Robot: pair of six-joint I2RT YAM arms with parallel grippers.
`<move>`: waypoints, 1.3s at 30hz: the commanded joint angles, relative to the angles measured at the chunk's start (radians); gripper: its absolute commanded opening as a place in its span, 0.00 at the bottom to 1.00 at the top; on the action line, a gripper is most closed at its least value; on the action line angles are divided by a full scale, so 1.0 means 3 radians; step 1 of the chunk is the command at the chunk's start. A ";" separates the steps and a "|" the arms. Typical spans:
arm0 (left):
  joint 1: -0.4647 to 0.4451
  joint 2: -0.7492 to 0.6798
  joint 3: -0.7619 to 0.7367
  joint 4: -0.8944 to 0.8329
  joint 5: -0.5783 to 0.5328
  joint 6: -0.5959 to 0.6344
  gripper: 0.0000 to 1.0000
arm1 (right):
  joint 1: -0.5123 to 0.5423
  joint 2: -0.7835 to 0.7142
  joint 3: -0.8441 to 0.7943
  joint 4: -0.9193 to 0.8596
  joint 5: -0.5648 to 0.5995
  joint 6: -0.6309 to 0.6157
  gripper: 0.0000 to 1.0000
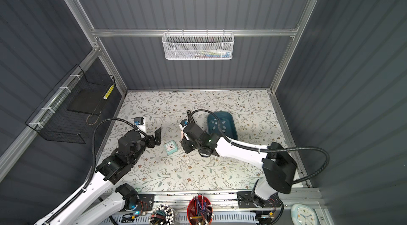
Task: Load the staples into the stapler
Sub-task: 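Lower the pink object beside the stapler with the right gripper while the left withdraws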
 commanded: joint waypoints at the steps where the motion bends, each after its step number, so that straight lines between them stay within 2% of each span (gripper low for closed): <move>1: 0.0358 -0.0014 -0.0192 -0.0173 0.0079 -0.0349 1.00 | 0.0007 0.0316 0.0361 -0.0381 0.0219 0.0200 0.08; 5: 0.0597 0.0009 -0.0268 -0.0299 0.0079 -0.0495 1.00 | -0.0038 0.0719 0.0749 -0.0671 0.0308 0.0264 0.07; 13: 0.0597 0.0048 -0.0241 -0.0351 -0.0026 -0.0411 1.00 | -0.0215 0.1202 0.1123 -0.0790 0.0178 0.0357 0.05; 19: 0.0594 0.0336 -0.0139 -0.0350 -0.0122 -0.0433 1.00 | -0.0241 0.1406 0.1272 -0.0821 0.0185 0.0327 0.05; 29: 0.0599 0.0486 -0.0118 -0.0230 -0.0111 -0.0414 1.00 | -0.0194 0.1512 0.1321 -0.0766 0.0247 0.0350 0.05; 33: 0.0598 0.0462 -0.0521 0.0336 0.0002 -0.0501 1.00 | -0.0169 0.1570 0.1333 -0.0725 0.0266 0.0350 0.06; 35: 0.0596 0.0465 -0.0408 0.0139 -0.0033 -0.0533 1.00 | -0.0170 0.1607 0.1345 -0.0728 0.0302 0.0355 0.07; 39: 0.0601 0.0451 -0.0454 0.0185 -0.0038 -0.0523 1.00 | -0.0170 0.1679 0.1321 -0.0667 0.0299 0.0383 0.08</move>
